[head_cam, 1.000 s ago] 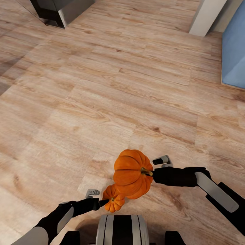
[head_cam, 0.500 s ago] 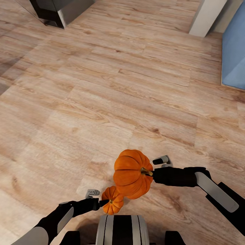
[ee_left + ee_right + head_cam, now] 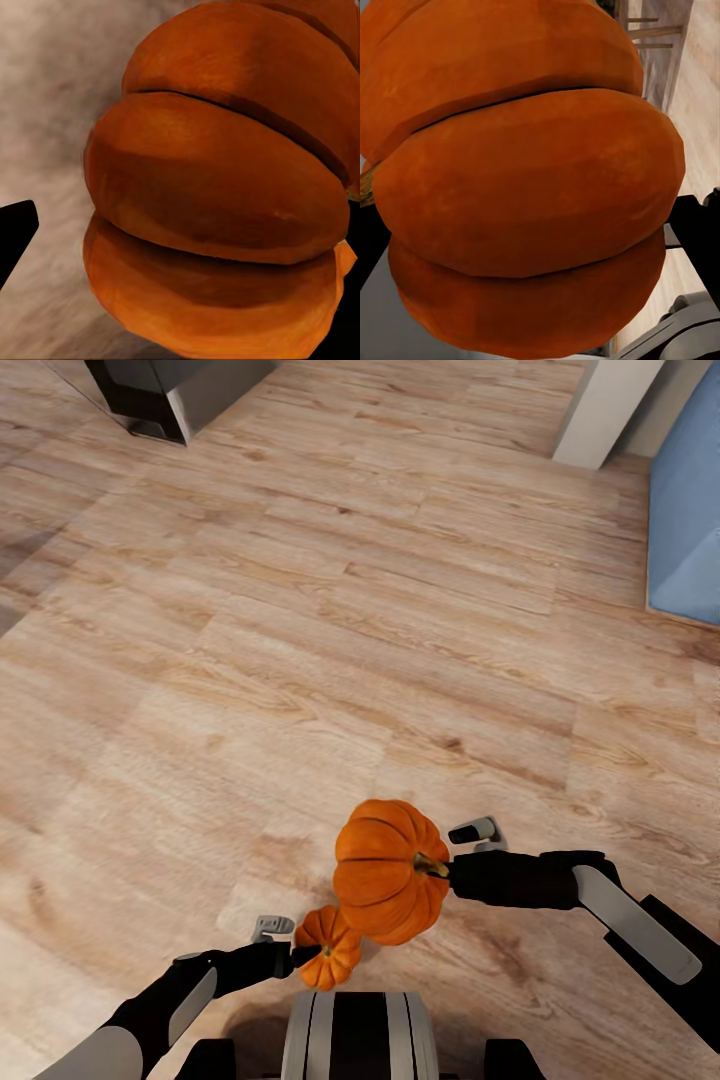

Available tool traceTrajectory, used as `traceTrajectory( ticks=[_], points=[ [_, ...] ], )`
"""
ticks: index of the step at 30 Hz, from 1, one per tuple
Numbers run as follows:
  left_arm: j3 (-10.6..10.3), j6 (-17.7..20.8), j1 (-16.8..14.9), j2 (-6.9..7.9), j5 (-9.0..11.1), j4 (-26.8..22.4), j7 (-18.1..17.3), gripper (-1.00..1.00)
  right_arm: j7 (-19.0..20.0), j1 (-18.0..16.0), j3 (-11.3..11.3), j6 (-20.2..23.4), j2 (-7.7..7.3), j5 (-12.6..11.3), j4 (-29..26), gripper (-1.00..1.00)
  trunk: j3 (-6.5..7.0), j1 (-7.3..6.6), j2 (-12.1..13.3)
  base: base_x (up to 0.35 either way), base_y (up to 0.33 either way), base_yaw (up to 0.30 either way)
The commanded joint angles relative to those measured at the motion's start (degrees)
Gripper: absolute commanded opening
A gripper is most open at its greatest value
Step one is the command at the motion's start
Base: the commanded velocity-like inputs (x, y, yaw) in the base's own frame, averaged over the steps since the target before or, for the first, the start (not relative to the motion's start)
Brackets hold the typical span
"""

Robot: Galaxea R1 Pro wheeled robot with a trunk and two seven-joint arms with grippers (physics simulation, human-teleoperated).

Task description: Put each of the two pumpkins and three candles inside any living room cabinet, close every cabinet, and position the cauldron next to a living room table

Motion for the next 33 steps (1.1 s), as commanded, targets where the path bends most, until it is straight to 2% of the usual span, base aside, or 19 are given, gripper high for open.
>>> traceTrajectory(
  ticks=[1, 8, 9, 33],
  points=[
    [-0.2, 0.3, 0.0, 0.08, 0.0, 0.0, 0.2, 1.00, -0.1, -0.1, 0.1, 0.3, -0.04, -0.3, 0.0, -1.00, -0.03, 0.00, 0.0, 0.000, -0.067, 0.000],
    [-0.2, 0.3, 0.0, 0.10, 0.0, 0.0, 0.2, 1.00, -0.1, -0.1, 0.1, 0.3, -0.05, -0.3, 0.0, -1.00, -0.03, 0.00, 0.0, 0.000, -0.016, 0.000],
    [-0.2, 0.3, 0.0, 0.10, 0.0, 0.0, 0.2, -1.00, -0.1, -0.1, 0.1, 0.3, -0.04, -0.3, 0.0, -1.00, -0.03, 0.00, 0.0, 0.000, -0.002, 0.000],
    [-0.2, 0.3, 0.0, 0.25, 0.1, 0.0, 0.0, -1.00, -0.1, -0.1, 0.1, 0.3, -0.06, -0.3, 0.1, -1.00, -0.03, 0.00, 0.0, 0.000, 0.000, 0.000]
  ],
)
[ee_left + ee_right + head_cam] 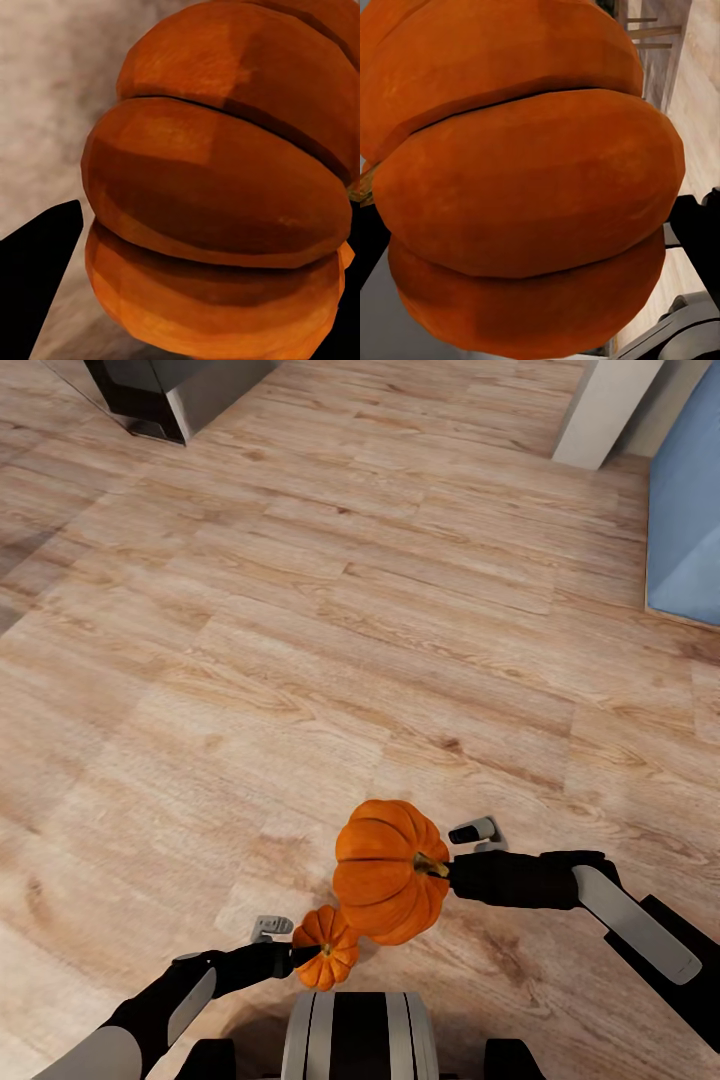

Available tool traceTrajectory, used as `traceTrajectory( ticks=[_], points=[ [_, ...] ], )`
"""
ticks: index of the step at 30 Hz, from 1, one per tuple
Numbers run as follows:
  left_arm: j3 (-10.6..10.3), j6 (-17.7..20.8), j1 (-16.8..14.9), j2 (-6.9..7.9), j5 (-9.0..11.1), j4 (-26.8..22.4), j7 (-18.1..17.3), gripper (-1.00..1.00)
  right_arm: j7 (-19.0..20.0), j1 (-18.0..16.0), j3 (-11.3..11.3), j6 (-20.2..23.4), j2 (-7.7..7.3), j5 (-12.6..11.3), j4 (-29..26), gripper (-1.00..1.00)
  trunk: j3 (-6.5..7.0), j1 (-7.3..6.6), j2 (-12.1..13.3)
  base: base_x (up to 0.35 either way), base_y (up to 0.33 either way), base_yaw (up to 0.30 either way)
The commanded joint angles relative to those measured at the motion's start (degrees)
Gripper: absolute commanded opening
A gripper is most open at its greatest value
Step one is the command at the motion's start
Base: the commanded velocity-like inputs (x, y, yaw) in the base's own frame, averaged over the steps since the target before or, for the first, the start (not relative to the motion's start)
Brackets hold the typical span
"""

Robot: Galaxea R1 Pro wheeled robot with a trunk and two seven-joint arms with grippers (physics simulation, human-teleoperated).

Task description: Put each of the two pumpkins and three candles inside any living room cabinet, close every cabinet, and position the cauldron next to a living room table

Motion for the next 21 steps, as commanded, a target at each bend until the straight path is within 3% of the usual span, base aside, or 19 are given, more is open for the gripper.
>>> traceTrajectory(
  ticks=[1, 6, 13, 18, 21],
  points=[
    [-0.2, 0.3, 0.0, 0.08, 0.0, 0.0, 0.2, -1.00, -0.1, 0.0, 0.1, 0.3, -0.04, -0.4, 0.0, -1.00, -0.03, 0.00, 0.0, 0.000, 0.000, 0.000],
    [-0.2, 0.4, 0.0, 0.09, 0.0, 0.0, 0.1, -1.00, -0.1, 0.0, 0.1, 0.3, -0.04, -0.4, 0.0, -1.00, 1.08, -0.13, 0.1, 0.000, 0.000, 0.000],
    [-0.2, 0.4, 0.0, 0.09, 0.1, 0.0, 0.1, -1.00, -0.1, 0.0, 0.1, 0.3, -0.04, -0.3, 0.0, -1.00, 1.08, -0.13, 0.1, 0.000, 0.000, 0.000],
    [-0.2, 0.4, 0.0, 0.28, 0.1, 0.0, 0.0, -1.00, -0.1, 0.0, 0.1, 0.3, -0.04, -0.3, 0.0, -1.00, 1.96, -0.24, 0.1, 0.000, 0.000, 0.000],
    [2.0, 0.4, 0.0, 0.36, 0.1, 0.0, -0.2, -1.00, -0.1, -0.1, 0.1, 0.3, -0.04, -0.4, 0.0, -1.00, 1.96, -0.24, 0.1, 0.000, 0.000, 0.000]
  ],
)
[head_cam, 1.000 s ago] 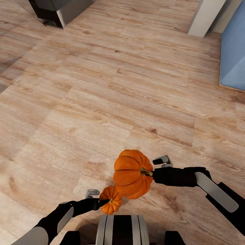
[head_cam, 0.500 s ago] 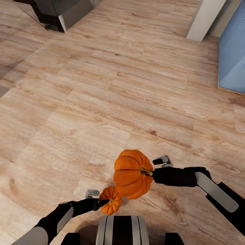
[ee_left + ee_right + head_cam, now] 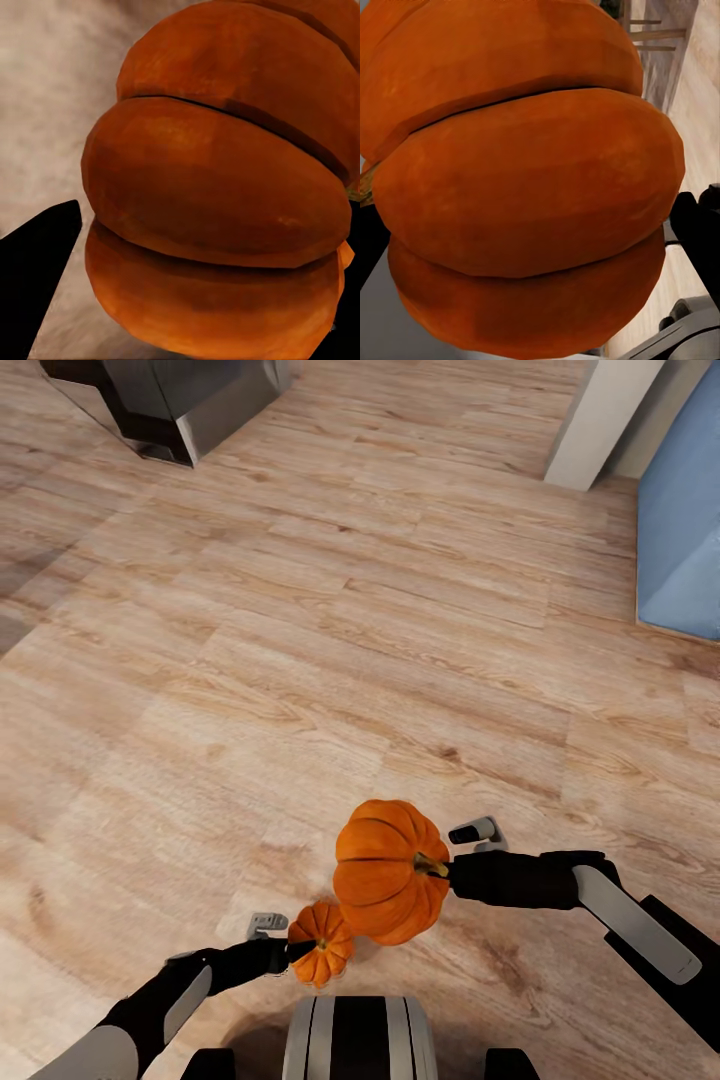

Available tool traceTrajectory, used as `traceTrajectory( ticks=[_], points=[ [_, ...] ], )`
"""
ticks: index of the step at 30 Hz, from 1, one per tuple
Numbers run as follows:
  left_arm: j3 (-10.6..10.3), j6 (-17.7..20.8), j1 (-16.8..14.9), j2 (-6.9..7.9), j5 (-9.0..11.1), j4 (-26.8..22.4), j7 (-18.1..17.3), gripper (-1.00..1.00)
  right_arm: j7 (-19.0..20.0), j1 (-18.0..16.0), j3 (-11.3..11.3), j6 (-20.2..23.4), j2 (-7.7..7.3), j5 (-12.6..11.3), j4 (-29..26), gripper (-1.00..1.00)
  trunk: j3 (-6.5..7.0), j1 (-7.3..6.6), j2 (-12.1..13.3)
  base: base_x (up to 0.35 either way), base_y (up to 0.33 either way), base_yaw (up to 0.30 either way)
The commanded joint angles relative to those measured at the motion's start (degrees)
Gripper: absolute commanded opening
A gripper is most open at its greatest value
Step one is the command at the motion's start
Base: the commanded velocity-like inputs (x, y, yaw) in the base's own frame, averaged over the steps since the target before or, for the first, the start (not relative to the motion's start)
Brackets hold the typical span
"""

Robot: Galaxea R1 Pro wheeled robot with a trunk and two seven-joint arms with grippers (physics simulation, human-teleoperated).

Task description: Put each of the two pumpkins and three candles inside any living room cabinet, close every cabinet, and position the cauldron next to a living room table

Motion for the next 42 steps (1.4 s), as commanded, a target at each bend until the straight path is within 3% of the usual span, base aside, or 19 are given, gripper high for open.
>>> traceTrajectory(
  ticks=[1, 3, 10, 15, 19, 24, 28, 30, 33, 35, 39, 42],
  points=[
    [0.7, 0.5, 0.0, 0.08, 0.5, -0.1, 0.0, -1.00, -0.1, -0.1, 0.1, 0.3, -0.04, -0.4, 0.0, -1.00, -0.03, -0.01, 0.0, 0.000, 0.000, 0.000],
    [2.7, 0.5, 0.0, 0.12, 0.3, -0.1, -0.2, -1.00, -0.1, -0.1, 0.1, 0.3, -0.04, -0.4, 0.0, -1.00, 0.19, -0.03, 0.0, 0.000, 0.000, 0.000],
    [3.8, 0.6, 0.0, 0.41, 0.4, 0.3, -0.1, -1.00, -0.1, 0.0, 0.1, 0.3, -0.04, -0.5, 0.0, -1.00, 1.74, -0.22, 0.1, 0.000, 0.000, 0.000],
    [4.3, 0.6, 0.0, 2.77, 1.2, 0.5, -0.4, -1.00, -0.1, 0.0, 0.1, 0.3, -0.07, -0.5, 0.2, -1.00, 2.85, -0.34, 0.2, 0.000, 0.000, 0.000],
    [7.4, 0.6, 0.2, 4.95, 5.8, 0.5, -1.3, -1.00, -0.1, 0.0, 0.1, 0.2, -0.12, -0.6, 0.3, -1.00, 3.73, -0.45, 0.2, 0.000, 0.000, 0.000],
    [8.3, 0.7, 0.4, 8.25, 9.8, 0.5, -5.0, -1.00, -0.1, 0.0, 0.1, 0.1, -0.11, -0.6, 0.4, -1.00, 4.84, -0.58, 0.3, 0.000, 0.000, 0.000],
    [8.3, 1.0, 0.5, 11.07, 16.5, 1.3, -9.4, -1.00, -0.1, 0.0, 0.1, 0.1, -0.07, -0.4, 0.4, -1.00, 5.73, -0.68, 0.3, 0.000, 0.000, 0.000],
    [8.3, 1.3, 0.6, 13.25, 20.3, 3.6, -15.2, -1.00, -0.1, -0.1, 0.1, 0.1, -0.01, -0.2, 0.5, -1.00, 6.17, -0.73, 0.4, 0.000, 0.000, 0.000],
    [8.4, 2.5, 0.5, 14.38, 23.8, 6.8, -21.2, -1.00, -0.2, 0.0, 0.1, 0.0, 0.11, 0.0, 0.6, -1.00, 6.84, -0.81, 0.4, 0.000, 0.000, 0.000],
    [8.4, 3.8, 0.6, 14.65, 25.4, 7.4, -23.1, -1.00, -0.7, 0.0, 0.1, 0.0, 0.17, 0.0, 0.6, -1.00, 7.28, -0.86, 0.4, 0.000, 0.000, 0.000],
    [8.4, 6.7, 0.6, 16.65, 29.6, 9.9, -25.6, -1.00, -3.6, 0.0, 0.2, -0.6, 0.52, -0.1, 0.6, -1.00, 8.17, -0.96, 0.5, 0.000, 0.000, 0.000],
    [8.4, 8.4, 0.6, 17.17, 31.3, 10.3, -27.9, -1.00, -5.6, 0.0, 0.2, -1.0, 0.56, -0.1, 0.6, -1.00, 8.83, -1.04, 0.5, 0.000, 0.000, 0.000]
  ],
)
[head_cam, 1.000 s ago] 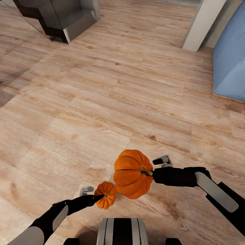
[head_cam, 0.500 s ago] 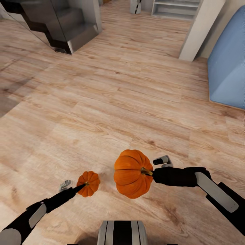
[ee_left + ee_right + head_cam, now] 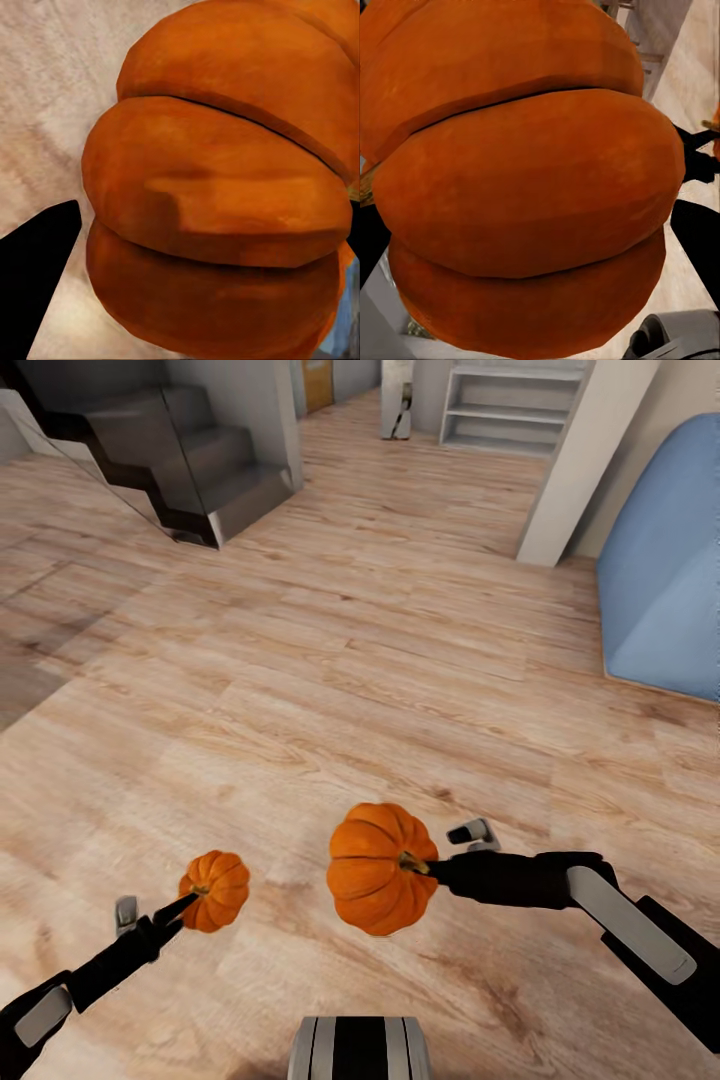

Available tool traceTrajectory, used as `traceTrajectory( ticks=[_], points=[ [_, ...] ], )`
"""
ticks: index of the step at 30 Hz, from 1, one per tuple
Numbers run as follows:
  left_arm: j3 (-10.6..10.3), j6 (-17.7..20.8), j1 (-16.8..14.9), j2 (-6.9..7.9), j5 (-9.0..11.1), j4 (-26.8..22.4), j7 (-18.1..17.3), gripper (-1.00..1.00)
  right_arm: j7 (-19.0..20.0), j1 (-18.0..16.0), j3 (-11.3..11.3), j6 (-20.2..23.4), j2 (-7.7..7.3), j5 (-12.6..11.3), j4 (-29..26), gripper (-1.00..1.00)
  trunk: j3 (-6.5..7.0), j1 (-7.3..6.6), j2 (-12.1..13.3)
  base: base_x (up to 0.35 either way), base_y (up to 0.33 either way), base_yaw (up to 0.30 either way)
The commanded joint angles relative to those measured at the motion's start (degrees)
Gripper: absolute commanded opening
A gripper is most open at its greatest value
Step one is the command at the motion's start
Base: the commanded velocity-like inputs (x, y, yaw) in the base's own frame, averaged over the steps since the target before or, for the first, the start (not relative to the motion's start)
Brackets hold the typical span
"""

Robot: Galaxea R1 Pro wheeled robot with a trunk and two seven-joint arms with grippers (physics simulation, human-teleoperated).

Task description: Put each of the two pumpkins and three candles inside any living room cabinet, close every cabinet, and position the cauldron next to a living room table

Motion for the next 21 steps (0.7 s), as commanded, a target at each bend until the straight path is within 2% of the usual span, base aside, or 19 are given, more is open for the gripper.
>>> traceTrajectory(
  ticks=[1, 3, 5, 9, 10, 12, 20, 21],
  points=[
    [-0.3, 2.0, 0.0, 0.18, 0.7, 0.1, -0.9, -1.00, -1.5, -0.1, 0.1, 0.2, -0.03, -0.5, 0.0, -1.00, 0.19, -0.03, 0.0, 0.000, 0.000, 0.000],
    [-0.3, 3.8, 0.0, 0.74, 0.9, 0.2, -1.6, -1.00, -2.9, -0.1, 0.1, 0.1, -0.03, -0.7, 0.1, -1.00, 0.64, -0.08, 0.0, 0.000, 0.000, 0.000],
    [-0.3, 5.4, 0.0, 2.24, 1.2, 0.5, -2.0, -1.00, -3.9, -0.1, 0.1, 0.0, -0.03, -0.8, 0.1, -1.00, 1.08, -0.14, 0.1, 0.000, 0.000, 0.000],
    [-0.3, 6.7, -0.1, 2.45, 1.2, 0.5, -1.9, -1.00, -4.1, -0.1, 0.1, -0.4, -0.03, -0.9, 0.4, -1.00, 1.96, -0.24, 0.1, 0.000, 0.000, 0.000],
    [-0.2, 7.7, -0.1, 2.48, 1.1, 0.5, -1.8, -1.00, -4.3, -0.1, 0.1, -2.7, -0.08, -1.0, 0.5, -1.00, 2.19, -0.26, 0.1, 0.000, 0.000, 0.000],
    [-0.2, 8.0, -0.1, 2.48, 1.2, 0.6, -1.8, -1.00, -4.2, -0.1, 0.1, -3.2, -0.07, -1.0, 0.7, -1.00, 2.63, -0.32, 0.1, 0.000, 0.000, 0.000],
    [-0.3, 8.4, -0.1, 2.49, 1.2, 0.6, -2.2, -1.00, -3.7, -0.1, 0.1, -3.5, -0.03, -1.2, 1.8, -1.00, 4.40, -0.52, 0.3, 0.000, 0.000, 0.000],
    [-0.3, 10.7, -0.1, 2.61, 1.2, 0.6, -2.3, -1.00, -3.8, -0.1, 0.1, -3.5, -0.03, -1.1, 1.8, -1.00, 4.62, -0.55, 0.3, 0.000, 0.000, 0.000]
  ],
)
